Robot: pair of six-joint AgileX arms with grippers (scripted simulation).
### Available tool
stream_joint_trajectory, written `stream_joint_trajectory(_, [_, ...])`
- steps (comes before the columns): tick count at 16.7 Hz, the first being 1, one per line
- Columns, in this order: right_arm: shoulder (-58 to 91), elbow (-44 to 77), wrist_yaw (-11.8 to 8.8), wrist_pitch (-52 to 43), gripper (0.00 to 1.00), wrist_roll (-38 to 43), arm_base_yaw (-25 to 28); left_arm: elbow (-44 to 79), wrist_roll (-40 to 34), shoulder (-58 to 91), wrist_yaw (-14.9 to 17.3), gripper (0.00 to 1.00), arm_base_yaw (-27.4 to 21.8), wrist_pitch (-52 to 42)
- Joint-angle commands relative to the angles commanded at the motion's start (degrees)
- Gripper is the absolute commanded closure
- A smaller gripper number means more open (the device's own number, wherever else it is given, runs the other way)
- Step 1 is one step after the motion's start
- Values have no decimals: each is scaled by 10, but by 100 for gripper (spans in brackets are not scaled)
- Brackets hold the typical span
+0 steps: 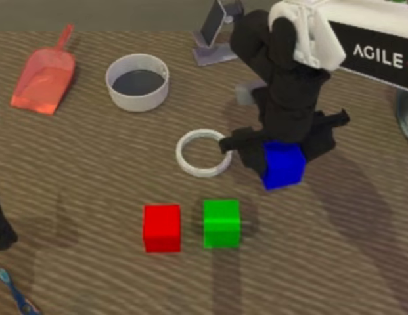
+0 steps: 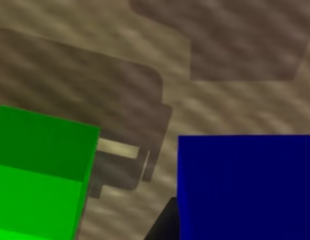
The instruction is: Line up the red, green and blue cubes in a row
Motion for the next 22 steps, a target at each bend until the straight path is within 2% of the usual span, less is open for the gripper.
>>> stream_joint_trajectory(4, [-85,-124,-1,34,100,140,26,0,0,0,0,0,0,0])
stream_joint_trajectory(7, [-124,-170,-1,51,100,187,37,0,0,0,0,0,0,0])
stream_joint_trajectory(13, [-122,-179,-2,61,100,190,35,0,0,0,0,0,0,0])
stream_joint_trajectory(19, [-81,-250,-1,179,100,192,38,0,0,0,0,0,0,0])
stream_joint_trajectory(22, [-73,-263,-1,197,100,193,40,0,0,0,0,0,0,0])
